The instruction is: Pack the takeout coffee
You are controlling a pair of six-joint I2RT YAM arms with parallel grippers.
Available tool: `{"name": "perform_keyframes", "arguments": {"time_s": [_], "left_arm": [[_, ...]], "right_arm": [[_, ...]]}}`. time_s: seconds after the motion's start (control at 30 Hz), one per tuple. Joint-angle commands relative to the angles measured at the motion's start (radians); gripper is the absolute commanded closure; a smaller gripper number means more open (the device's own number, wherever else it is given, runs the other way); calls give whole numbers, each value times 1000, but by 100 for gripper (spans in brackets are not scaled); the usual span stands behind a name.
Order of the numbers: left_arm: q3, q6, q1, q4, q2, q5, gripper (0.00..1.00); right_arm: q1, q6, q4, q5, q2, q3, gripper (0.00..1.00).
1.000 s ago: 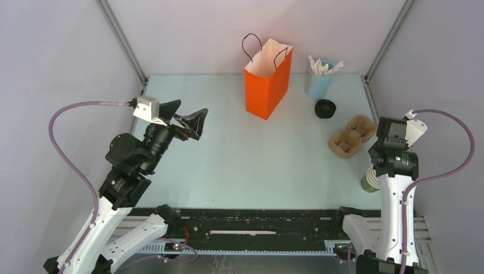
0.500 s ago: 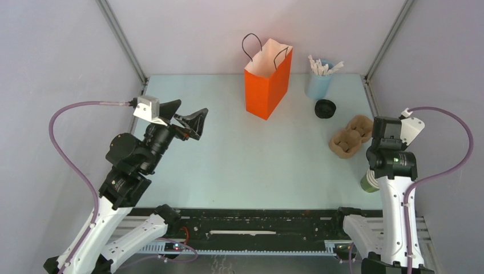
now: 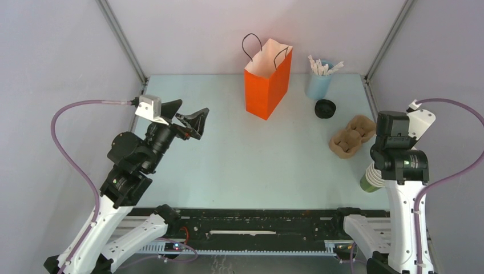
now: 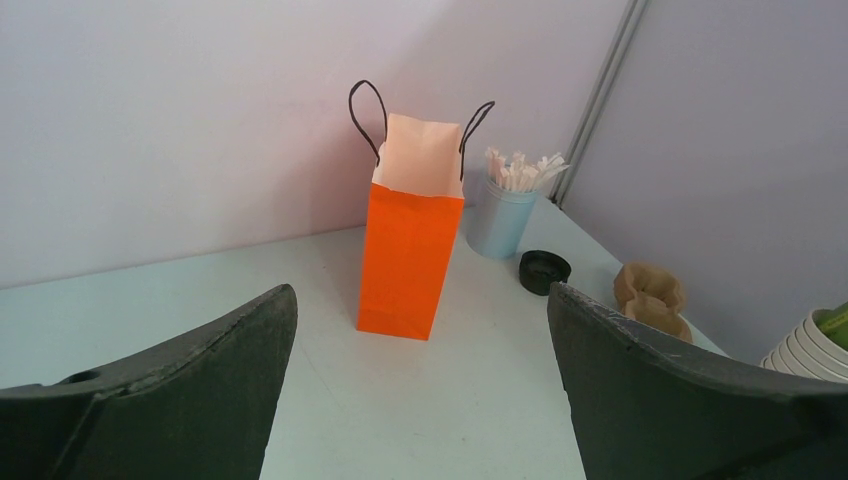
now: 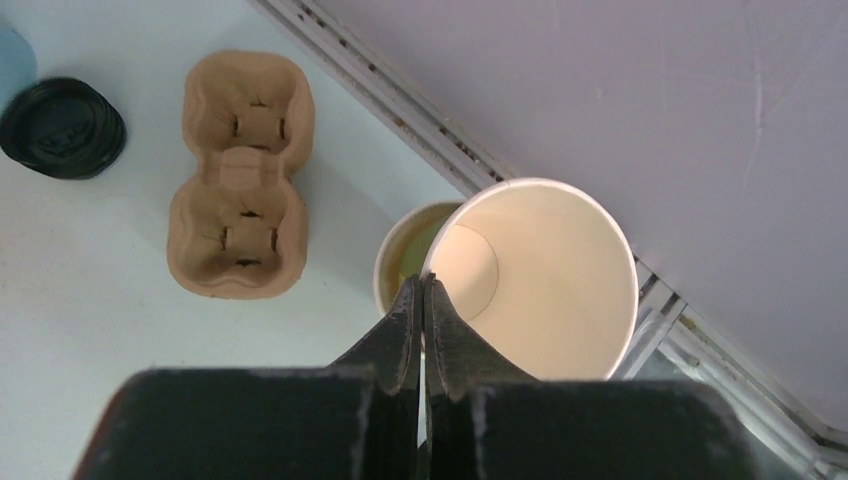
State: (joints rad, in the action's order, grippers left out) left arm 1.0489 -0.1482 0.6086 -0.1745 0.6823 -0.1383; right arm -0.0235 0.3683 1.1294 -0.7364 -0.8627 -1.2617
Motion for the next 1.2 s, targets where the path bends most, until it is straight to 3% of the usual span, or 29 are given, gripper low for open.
{"name": "perform_keyframes", "arguments": {"time_s": [0.0,0.17,0.37,0.5,0.6,0.7,0.87,1.0,1.17], "left_arm": [[-1,19,5,21,6,1,0],[-2,21,5,21,9,-5,0],[-4,20,2,22,5,-22,0],[-14,22,0,24,-3,-73,0],[-30,24,-3,35,-22,-149,0],[-50,26,-5,54,-48,-213,0],[-81,38,-6,86,-71,-271,0],[-82,40,-6,86,-60,-276,0],[-81,39,-7,84,-47,-272,0]], "right_arm": [[18,-6,69,-50,-7,-121,100],[111,-41,144,-69,-32,-301,100],[452,-119,200,-133,-145,-536,100],[833,-150,145,-125,-269,-458,100],[981,-152,-52,67,-370,-330,100],[1043,-119,-259,289,-469,-201,100],[1111,-61,-458,444,-632,-120,100],[1137,-41,-540,475,-731,-85,100],[1131,-13,-628,470,-721,7,100]]}}
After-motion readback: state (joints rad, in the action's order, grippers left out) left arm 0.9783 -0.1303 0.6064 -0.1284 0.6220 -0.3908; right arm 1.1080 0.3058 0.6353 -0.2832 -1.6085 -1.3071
